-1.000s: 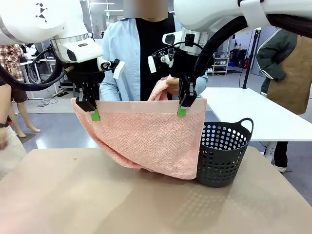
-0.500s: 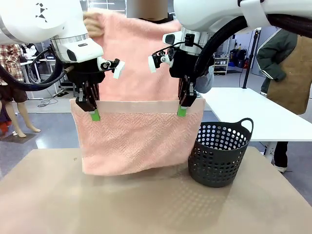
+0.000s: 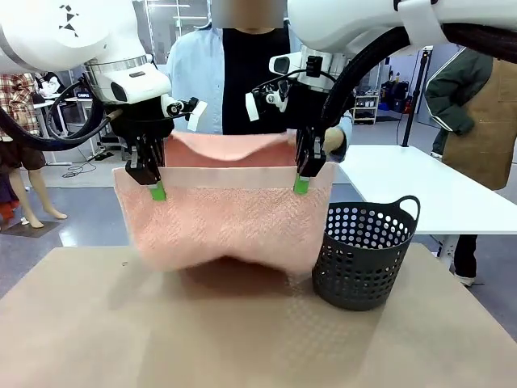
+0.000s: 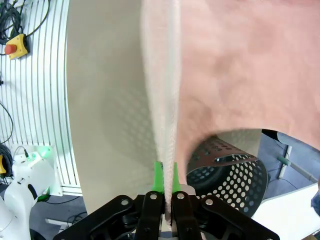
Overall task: Fold the towel.
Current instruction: Release the end of the 100 cm Hotel Towel you were holding and grab the top end of the folded side.
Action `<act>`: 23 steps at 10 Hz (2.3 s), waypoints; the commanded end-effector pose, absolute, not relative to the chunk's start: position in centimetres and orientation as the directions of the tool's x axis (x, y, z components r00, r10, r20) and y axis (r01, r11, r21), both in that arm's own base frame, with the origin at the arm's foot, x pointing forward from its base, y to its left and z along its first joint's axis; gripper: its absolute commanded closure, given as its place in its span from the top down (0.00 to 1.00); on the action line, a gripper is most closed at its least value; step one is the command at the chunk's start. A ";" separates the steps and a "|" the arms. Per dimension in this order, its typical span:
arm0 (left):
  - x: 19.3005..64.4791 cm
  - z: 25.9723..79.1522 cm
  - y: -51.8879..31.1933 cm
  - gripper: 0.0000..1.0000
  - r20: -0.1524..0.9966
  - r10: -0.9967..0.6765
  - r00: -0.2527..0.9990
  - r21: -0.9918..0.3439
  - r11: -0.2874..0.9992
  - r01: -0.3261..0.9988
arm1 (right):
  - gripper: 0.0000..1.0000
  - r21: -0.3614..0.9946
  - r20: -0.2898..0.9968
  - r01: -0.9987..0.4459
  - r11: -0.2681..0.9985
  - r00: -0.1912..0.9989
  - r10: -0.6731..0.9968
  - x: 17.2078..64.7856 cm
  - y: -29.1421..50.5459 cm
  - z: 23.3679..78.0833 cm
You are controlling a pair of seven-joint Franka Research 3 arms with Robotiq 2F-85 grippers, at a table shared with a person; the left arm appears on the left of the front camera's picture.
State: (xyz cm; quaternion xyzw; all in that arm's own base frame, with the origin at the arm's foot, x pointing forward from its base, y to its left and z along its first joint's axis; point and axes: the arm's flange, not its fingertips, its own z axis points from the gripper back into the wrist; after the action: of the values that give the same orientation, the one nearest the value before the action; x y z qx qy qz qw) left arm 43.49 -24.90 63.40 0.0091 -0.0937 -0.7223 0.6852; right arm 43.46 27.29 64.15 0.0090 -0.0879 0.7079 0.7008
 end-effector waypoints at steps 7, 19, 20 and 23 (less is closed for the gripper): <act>43.5 63.5 -24.8 0.00 0.116 -0.991 -0.060 0.150 -0.042 0.988 | 0.00 -0.111 0.135 -0.994 -0.002 -0.018 0.991 43.4 27.3 64.1; 43.5 63.5 -24.8 0.00 0.116 -0.991 -0.060 0.150 -0.042 0.988 | 0.00 -0.111 0.135 -0.994 -0.002 -0.018 0.991 43.4 27.3 64.1; 43.5 63.4 -24.9 0.03 0.115 -0.991 -0.061 0.148 -0.044 0.988 | 0.03 -0.112 0.136 -0.994 -0.002 -0.018 0.991 43.5 27.3 64.2; 43.0 63.5 -24.5 0.39 0.132 -0.987 -0.094 0.132 -0.076 0.988 | 0.37 -0.108 0.141 -0.994 0.007 -0.008 0.990 42.9 27.3 64.3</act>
State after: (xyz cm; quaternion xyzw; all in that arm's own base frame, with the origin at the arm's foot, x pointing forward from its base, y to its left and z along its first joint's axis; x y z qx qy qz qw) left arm 43.43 -24.90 63.39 0.0084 -0.0921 -0.7245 0.6831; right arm 43.41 27.29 64.27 0.0088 -0.0890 0.7079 0.7007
